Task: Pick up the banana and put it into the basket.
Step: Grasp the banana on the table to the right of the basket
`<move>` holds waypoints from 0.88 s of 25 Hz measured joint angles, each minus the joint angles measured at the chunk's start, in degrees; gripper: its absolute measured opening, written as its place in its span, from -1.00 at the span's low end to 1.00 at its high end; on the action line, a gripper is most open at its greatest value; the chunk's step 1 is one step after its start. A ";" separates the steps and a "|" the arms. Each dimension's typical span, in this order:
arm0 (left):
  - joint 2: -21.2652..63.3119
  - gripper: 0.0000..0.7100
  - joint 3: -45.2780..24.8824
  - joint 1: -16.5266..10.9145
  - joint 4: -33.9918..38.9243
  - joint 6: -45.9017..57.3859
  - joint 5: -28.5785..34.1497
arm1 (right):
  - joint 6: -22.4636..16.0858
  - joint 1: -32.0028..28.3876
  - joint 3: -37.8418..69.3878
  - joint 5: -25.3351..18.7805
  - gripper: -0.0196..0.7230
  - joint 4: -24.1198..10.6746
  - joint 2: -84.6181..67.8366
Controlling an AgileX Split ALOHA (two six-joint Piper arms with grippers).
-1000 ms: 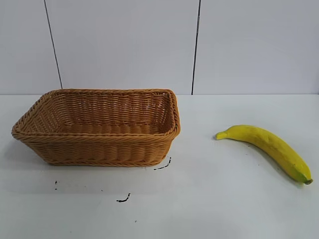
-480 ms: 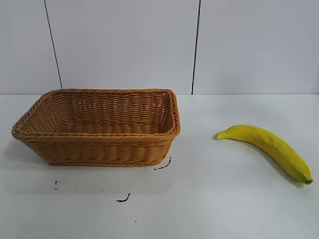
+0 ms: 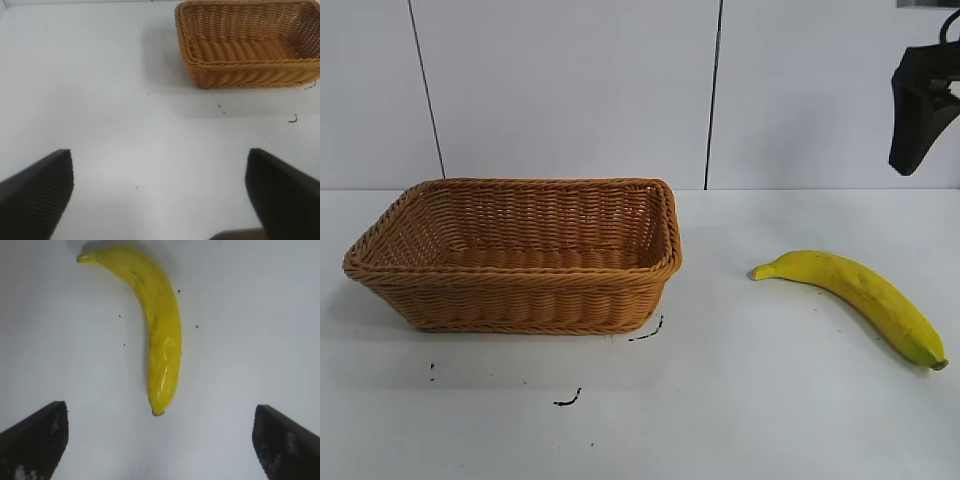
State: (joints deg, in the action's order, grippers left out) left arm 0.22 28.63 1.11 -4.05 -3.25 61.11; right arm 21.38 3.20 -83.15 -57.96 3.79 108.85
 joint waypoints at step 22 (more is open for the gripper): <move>0.00 0.95 0.00 0.00 0.00 0.00 0.00 | -7.75 0.06 -0.04 9.61 0.91 -3.04 14.73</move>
State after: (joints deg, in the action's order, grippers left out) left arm 0.22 28.63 1.11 -4.05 -3.25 61.11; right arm 13.63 3.26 -83.20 -48.35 0.75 123.58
